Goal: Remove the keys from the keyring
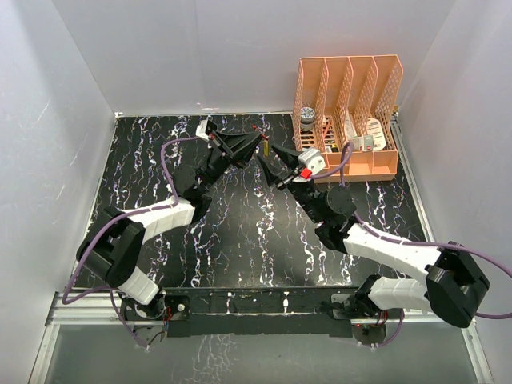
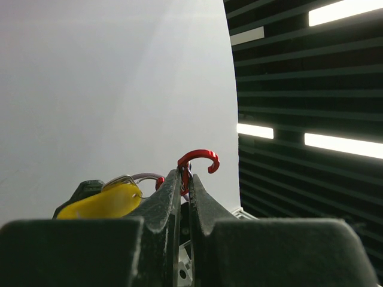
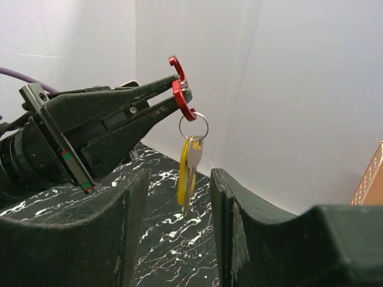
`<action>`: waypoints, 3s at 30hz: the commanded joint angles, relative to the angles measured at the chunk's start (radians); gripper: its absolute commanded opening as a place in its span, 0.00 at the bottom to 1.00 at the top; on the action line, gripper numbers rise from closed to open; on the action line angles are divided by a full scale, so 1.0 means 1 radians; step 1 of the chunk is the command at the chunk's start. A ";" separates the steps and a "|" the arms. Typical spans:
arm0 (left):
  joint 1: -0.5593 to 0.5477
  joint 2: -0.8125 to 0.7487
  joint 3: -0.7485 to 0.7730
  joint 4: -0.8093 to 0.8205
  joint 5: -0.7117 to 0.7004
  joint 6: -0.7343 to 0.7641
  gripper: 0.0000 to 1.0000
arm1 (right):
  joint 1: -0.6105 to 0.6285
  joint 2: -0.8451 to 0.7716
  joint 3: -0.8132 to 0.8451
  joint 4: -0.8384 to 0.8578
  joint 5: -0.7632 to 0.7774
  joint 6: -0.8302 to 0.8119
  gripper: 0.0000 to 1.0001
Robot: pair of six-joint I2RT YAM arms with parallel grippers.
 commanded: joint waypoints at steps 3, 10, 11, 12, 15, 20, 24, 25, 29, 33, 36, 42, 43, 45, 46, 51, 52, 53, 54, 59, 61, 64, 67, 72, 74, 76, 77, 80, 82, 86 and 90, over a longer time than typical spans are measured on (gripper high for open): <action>-0.012 -0.060 0.016 0.233 0.018 -0.009 0.00 | -0.002 0.015 0.066 0.084 0.033 -0.023 0.43; -0.014 -0.064 0.010 0.232 0.017 -0.009 0.00 | -0.002 0.029 0.079 0.087 0.041 -0.024 0.28; -0.014 -0.065 0.009 0.231 0.015 -0.010 0.00 | -0.003 0.031 0.080 0.086 0.042 -0.024 0.23; -0.015 -0.065 0.009 0.231 0.015 -0.011 0.00 | -0.003 0.030 0.082 0.083 0.046 -0.024 0.17; -0.016 -0.066 0.011 0.230 0.015 -0.011 0.00 | -0.002 0.030 0.085 0.077 0.056 -0.026 0.01; -0.022 -0.059 0.011 0.230 0.011 -0.017 0.00 | -0.002 0.030 0.090 0.076 0.064 -0.040 0.00; -0.028 -0.050 0.011 0.247 0.000 -0.025 0.00 | -0.002 0.045 0.107 0.071 0.061 -0.057 0.00; -0.029 -0.048 0.014 0.249 0.001 -0.028 0.00 | -0.002 0.051 0.111 0.073 0.060 -0.062 0.00; -0.031 -0.050 0.010 0.246 0.003 -0.034 0.00 | -0.003 0.070 0.131 0.072 0.059 -0.076 0.00; -0.031 -0.053 0.005 0.244 0.004 -0.035 0.00 | -0.003 0.079 0.147 0.061 0.058 -0.090 0.00; -0.031 -0.055 0.002 0.237 0.004 -0.033 0.00 | -0.002 0.077 0.149 0.060 0.058 -0.097 0.00; -0.032 -0.063 -0.003 0.223 0.015 -0.029 0.00 | -0.002 0.080 0.160 0.040 0.071 -0.119 0.00; -0.032 -0.067 -0.007 0.222 0.014 -0.027 0.00 | -0.002 0.079 0.163 0.036 0.074 -0.125 0.00; -0.032 -0.070 -0.014 0.222 0.012 -0.027 0.00 | -0.002 0.080 0.174 0.025 0.086 -0.142 0.00; -0.031 -0.072 -0.014 0.224 0.012 -0.026 0.00 | -0.004 0.082 0.176 0.022 0.089 -0.150 0.00; -0.032 -0.087 -0.018 0.201 0.022 -0.018 0.00 | -0.015 0.085 0.189 0.007 0.101 -0.163 0.00; -0.033 -0.089 -0.021 0.199 0.021 -0.017 0.00 | -0.017 0.084 0.190 0.006 0.101 -0.163 0.00; -0.032 -0.089 -0.026 0.199 0.019 -0.017 0.00 | -0.019 0.084 0.193 0.002 0.103 -0.163 0.00; -0.032 -0.089 -0.029 0.203 0.018 -0.014 0.00 | -0.021 0.085 0.199 -0.009 0.107 -0.163 0.00; -0.019 -0.078 -0.030 0.211 0.021 0.003 0.00 | -0.028 0.099 0.198 -0.053 0.127 -0.150 0.00; 0.004 -0.080 -0.038 0.184 0.033 0.044 0.00 | -0.027 0.097 0.189 -0.074 0.137 -0.136 0.00; 0.063 -0.104 -0.063 0.101 0.063 0.150 0.00 | -0.030 0.084 0.195 -0.154 0.152 -0.095 0.00; 0.114 -0.147 -0.067 -0.051 0.111 0.317 0.00 | -0.029 0.055 0.228 -0.288 0.164 -0.025 0.00; 0.147 -0.267 0.000 -0.477 0.111 0.796 0.00 | -0.030 0.023 0.320 -0.506 0.172 0.054 0.00; 0.147 -0.302 0.043 -0.637 0.081 0.965 0.00 | -0.030 0.022 0.362 -0.589 0.180 0.073 0.00; 0.147 -0.323 0.096 -0.810 0.038 1.134 0.00 | -0.034 0.032 0.407 -0.660 0.180 0.092 0.00; 0.148 -0.330 0.116 -0.879 0.018 1.208 0.00 | -0.035 0.040 0.431 -0.696 0.179 0.103 0.00; 0.148 -0.335 0.144 -1.058 -0.071 1.392 0.00 | -0.045 0.074 0.515 -0.814 0.161 0.139 0.00; 0.150 -0.332 0.145 -1.132 -0.133 1.490 0.00 | -0.053 0.098 0.550 -0.865 0.155 0.146 0.00; 0.151 -0.296 0.146 -1.257 -0.268 1.629 0.00 | -0.101 0.170 0.595 -0.949 0.114 0.171 0.00; 0.156 -0.246 0.181 -1.382 -0.363 1.704 0.00 | -0.193 0.236 0.605 -0.990 -0.039 0.246 0.00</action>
